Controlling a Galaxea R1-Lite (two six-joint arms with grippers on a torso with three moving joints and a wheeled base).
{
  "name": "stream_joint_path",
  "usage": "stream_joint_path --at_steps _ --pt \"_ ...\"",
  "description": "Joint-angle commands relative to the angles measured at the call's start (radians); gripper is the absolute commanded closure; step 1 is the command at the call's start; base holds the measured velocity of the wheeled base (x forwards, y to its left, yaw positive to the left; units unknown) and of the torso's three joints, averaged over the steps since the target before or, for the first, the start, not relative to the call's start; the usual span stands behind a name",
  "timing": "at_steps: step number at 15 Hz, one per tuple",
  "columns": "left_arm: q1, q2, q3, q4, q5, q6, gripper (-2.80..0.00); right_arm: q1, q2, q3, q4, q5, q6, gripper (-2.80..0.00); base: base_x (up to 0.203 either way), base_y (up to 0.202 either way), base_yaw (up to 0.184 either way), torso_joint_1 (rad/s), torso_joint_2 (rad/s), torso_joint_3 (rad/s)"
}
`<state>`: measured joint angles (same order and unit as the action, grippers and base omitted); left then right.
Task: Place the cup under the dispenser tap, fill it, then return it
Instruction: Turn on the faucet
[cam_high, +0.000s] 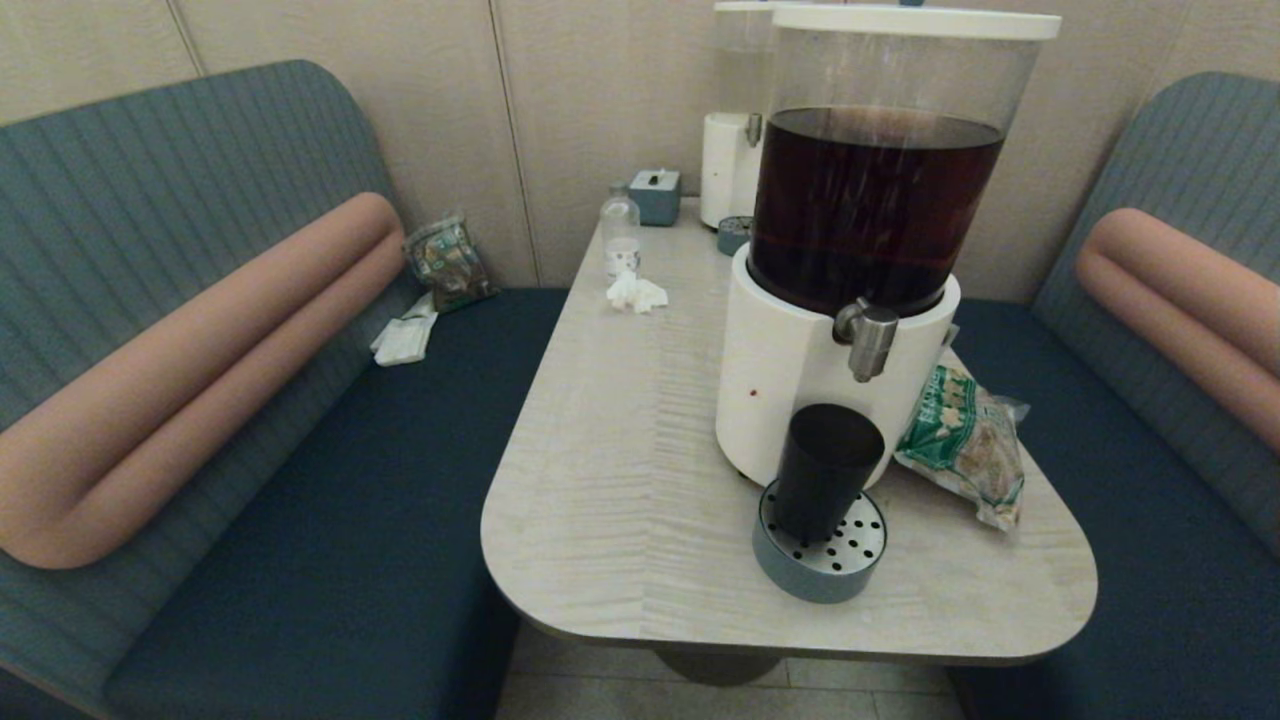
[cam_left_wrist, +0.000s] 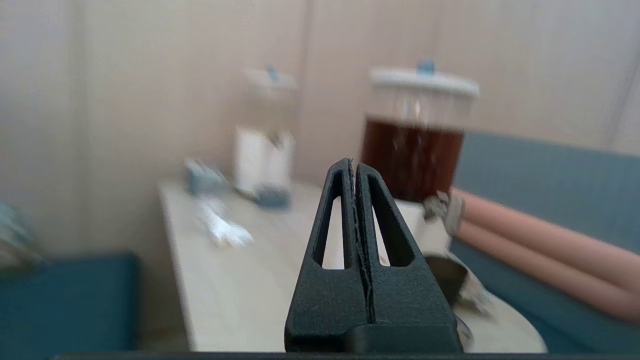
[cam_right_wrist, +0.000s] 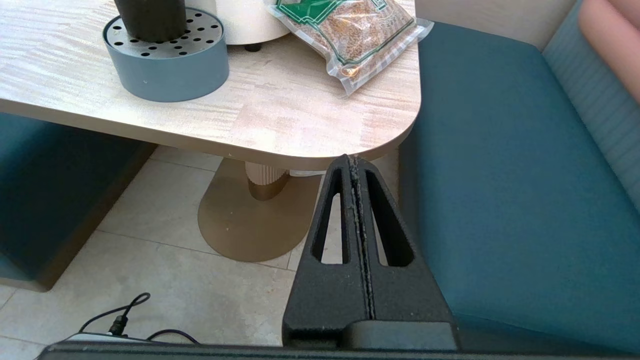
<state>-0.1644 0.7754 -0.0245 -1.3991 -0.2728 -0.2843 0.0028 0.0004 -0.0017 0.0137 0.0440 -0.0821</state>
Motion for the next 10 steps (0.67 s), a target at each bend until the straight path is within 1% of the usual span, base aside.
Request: stream_joint_path --at_steps 1,3,4,5,6,7,8,9,10 --pt "0.058 -0.360 -0.006 0.203 -0.001 0.000 0.00 0.000 -0.002 0.000 0.000 0.000 -0.001 0.00 0.000 0.000 0.000 0.000 0.00 0.000" --pt "0.106 -0.573 -0.034 0.511 0.002 0.019 0.00 0.000 -0.002 0.000 0.000 0.000 -0.001 0.00 0.000 0.000 0.000 0.000 0.00 0.000" --pt "0.125 -0.649 -0.050 0.700 0.010 0.043 0.00 0.000 -0.002 0.000 0.000 0.000 -0.001 0.00 0.000 0.000 0.000 0.000 0.00 0.000" --pt "0.141 -0.704 -0.053 0.880 0.051 0.111 0.00 0.000 -0.002 0.000 0.000 0.000 -0.001 0.00 0.000 0.000 0.000 0.000 0.00 0.000" --pt "0.150 -0.724 -0.028 0.961 0.098 0.157 0.00 0.000 -0.002 0.000 0.000 0.000 -0.001 0.00 0.000 0.000 0.000 0.000 0.00 0.000" --pt "0.157 -0.753 0.018 1.000 0.146 0.187 0.00 0.000 -0.002 0.000 0.000 0.000 -0.001 0.00 0.000 0.000 0.000 0.000 0.00 0.000" --pt "0.159 -0.764 0.027 1.074 0.164 0.206 0.00 0.000 -0.002 0.000 0.000 0.000 -0.001 0.00 0.000 0.000 0.000 0.000 0.00 0.000" --pt "0.160 -0.770 0.025 1.195 0.175 0.230 0.00 0.000 -0.002 0.000 0.000 0.000 -0.001 0.00 0.000 0.000 0.000 0.000 0.00 0.000" --pt "0.161 -0.774 0.024 1.282 0.195 0.247 0.00 0.000 -0.002 0.000 0.000 0.000 -0.001 0.00 0.000 0.000 0.000 0.000 0.00 0.000"
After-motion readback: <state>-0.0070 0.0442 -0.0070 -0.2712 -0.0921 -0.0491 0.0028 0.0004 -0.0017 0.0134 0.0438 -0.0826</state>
